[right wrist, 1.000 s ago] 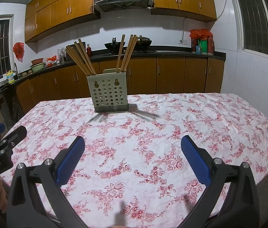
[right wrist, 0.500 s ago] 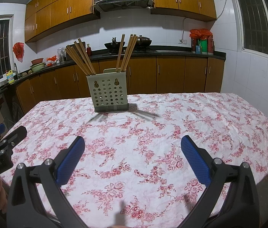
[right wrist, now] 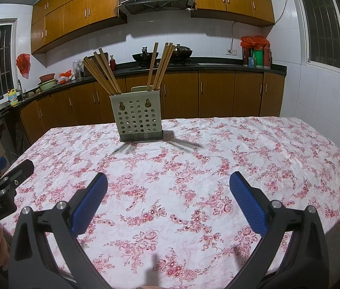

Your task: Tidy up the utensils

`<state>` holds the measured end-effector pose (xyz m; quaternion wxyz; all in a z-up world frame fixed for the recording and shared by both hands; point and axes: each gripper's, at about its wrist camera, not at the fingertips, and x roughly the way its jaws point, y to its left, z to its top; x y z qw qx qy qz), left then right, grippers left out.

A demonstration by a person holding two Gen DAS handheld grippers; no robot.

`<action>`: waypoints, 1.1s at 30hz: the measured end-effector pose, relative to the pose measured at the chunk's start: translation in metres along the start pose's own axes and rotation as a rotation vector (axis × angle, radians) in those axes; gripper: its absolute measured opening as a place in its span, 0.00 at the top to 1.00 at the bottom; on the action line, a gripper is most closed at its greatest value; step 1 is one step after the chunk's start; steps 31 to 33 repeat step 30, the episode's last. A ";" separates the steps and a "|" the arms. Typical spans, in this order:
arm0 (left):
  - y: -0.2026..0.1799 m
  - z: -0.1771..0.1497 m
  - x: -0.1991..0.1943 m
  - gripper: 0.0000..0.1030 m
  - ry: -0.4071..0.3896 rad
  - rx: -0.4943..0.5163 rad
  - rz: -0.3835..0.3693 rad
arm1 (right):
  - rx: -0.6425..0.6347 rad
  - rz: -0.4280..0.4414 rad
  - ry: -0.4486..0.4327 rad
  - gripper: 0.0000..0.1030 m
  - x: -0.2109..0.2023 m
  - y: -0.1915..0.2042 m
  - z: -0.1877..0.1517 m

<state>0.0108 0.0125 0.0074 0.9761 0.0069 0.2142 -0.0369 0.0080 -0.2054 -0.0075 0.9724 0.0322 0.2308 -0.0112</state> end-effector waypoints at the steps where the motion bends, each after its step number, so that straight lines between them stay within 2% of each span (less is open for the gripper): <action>1: 0.000 0.000 0.000 0.02 0.000 0.000 0.000 | 0.000 0.000 0.000 0.04 0.000 0.000 -0.001; 33: -0.001 -0.001 0.000 0.02 0.003 -0.003 0.000 | 0.003 0.000 0.001 0.04 0.000 -0.001 -0.001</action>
